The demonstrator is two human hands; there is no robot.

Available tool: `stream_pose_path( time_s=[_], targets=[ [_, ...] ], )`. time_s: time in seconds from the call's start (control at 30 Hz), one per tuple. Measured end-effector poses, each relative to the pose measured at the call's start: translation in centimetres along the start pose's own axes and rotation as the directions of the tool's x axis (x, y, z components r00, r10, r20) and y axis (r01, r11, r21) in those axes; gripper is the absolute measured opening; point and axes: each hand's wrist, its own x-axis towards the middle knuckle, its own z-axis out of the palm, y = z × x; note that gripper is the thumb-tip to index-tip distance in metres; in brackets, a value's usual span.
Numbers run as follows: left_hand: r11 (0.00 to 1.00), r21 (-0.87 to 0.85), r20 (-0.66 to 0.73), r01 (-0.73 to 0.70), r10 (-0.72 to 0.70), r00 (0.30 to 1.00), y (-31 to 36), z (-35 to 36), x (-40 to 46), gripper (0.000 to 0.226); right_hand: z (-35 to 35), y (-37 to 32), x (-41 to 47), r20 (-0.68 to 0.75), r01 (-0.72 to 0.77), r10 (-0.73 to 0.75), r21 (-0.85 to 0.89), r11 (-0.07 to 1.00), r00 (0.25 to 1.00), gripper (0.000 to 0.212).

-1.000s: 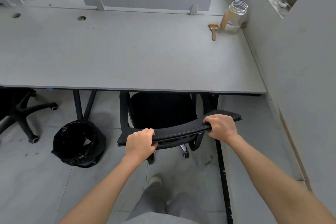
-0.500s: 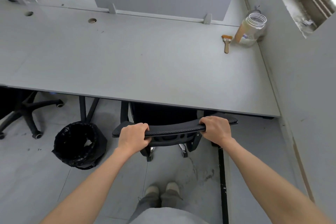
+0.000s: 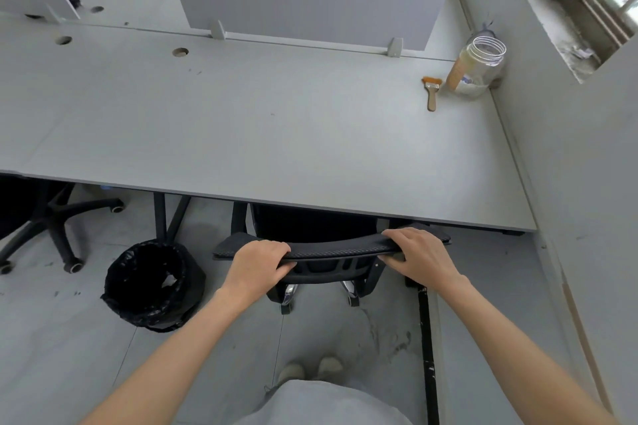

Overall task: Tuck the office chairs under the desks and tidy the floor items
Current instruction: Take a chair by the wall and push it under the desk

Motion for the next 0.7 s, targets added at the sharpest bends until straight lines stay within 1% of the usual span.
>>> stream_pose_path(
  time_s=[0.07, 0.13, 0.3, 0.37, 0.47, 0.53, 0.6, 0.7],
  targets=[
    [1.0, -0.007, -0.054, 0.008, -0.009, 0.998, 0.3, 0.5, -0.5, 0.023, 0.4, 0.3, -0.6, -0.055, -0.034, 0.031, -0.044, 0.998, 0.998, 0.046],
    [1.0, -0.017, -0.072, 0.005, -0.006, 0.997, 0.1, 0.6, -0.6, 0.031, 0.7, -0.2, -0.9, -0.072, -0.06, 0.055, -0.057, 0.997, 0.996, 0.053],
    [0.999, 0.002, -0.066, -0.045, 0.045, 0.997, -1.6, 0.1, -1.6, 0.04, 0.8, -2.6, -2.4, -0.083, -0.087, 0.085, -0.024, 0.996, 0.993, 0.075],
    [0.997, -0.009, -0.071, -0.074, 0.073, 0.995, -2.6, -0.2, -2.3, 0.041, 1.2, -4.2, -3.6, -0.106, -0.092, 0.092, 0.013, 0.996, 0.99, 0.072],
    [0.99, 0.009, -0.085, -0.14, 0.141, 0.986, -3.6, -0.9, -3.7, 0.044, 2.3, -6.4, -6.0, -0.189, -0.099, 0.108, 0.058, 0.993, 0.976, 0.061],
    [0.984, 0.036, -0.089, -0.172, 0.174, 0.981, -3.8, -0.9, -5.2, 0.052, 2.8, -7.5, -7.5, -0.233, -0.094, 0.103, 0.048, 0.994, 0.967, 0.057],
    [0.984, 0.027, -0.091, -0.174, 0.175, 0.98, -3.4, -0.7, -6.7, 0.06, 3.1, -8.0, -9.0, -0.263, -0.077, 0.082, 0.029, 0.997, 0.961, 0.055],
    [0.989, 0.021, -0.127, -0.15, 0.151, 0.98, -1.5, 0.1, -8.5, 0.061, 2.8, -7.5, -10.9, -0.276, -0.064, 0.063, 0.006, 0.998, 0.959, 0.056]
  ],
)
